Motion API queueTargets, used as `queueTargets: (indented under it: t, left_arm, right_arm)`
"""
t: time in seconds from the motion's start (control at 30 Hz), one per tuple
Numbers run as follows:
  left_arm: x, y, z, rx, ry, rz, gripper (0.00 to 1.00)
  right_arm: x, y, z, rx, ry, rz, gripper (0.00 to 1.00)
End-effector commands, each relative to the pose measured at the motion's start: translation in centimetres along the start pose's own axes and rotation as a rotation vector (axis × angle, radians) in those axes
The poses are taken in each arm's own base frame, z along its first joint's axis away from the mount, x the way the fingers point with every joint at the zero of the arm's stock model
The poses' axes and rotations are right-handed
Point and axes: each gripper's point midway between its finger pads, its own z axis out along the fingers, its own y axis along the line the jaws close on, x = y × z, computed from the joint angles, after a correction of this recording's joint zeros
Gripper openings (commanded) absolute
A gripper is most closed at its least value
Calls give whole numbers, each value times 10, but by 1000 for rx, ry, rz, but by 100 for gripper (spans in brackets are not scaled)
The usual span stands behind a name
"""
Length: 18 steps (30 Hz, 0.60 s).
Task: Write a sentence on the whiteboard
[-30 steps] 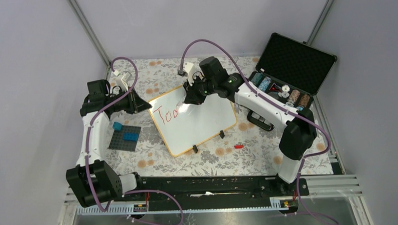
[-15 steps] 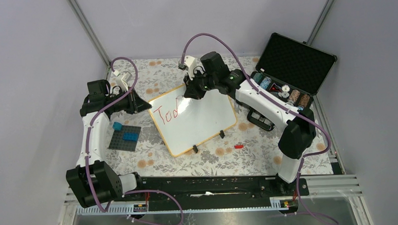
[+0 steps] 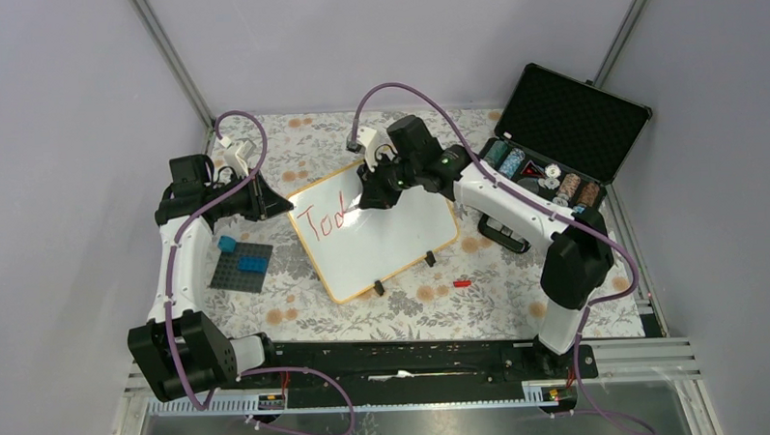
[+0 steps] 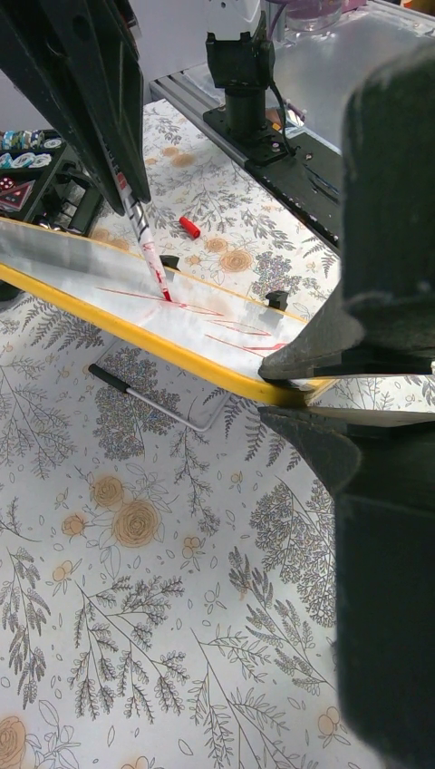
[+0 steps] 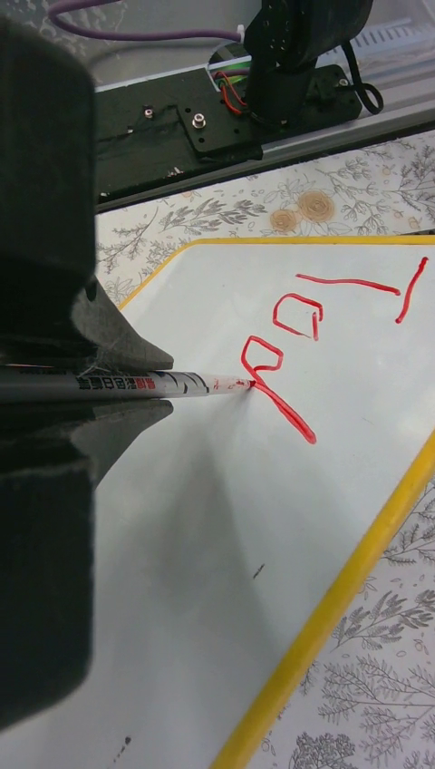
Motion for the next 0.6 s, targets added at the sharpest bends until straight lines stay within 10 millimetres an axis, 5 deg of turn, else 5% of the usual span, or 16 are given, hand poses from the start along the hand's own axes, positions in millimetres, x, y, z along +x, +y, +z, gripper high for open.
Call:
queueTargets:
  t: [0.0,0.4,0.57]
  left_arm:
    - [-4,-4,-3,-5,-26,42,0]
    - [-5,-3,-3,-3,-24,37,0]
    - [-5,-3,-3,-3,-23,37,0]
  right_arm:
    - [-1,-2,-5,40,-12,-29,0]
    - [8,1,-12,39,6,-43,0]
    - [-8,13,-25,9,-35,-59,0]
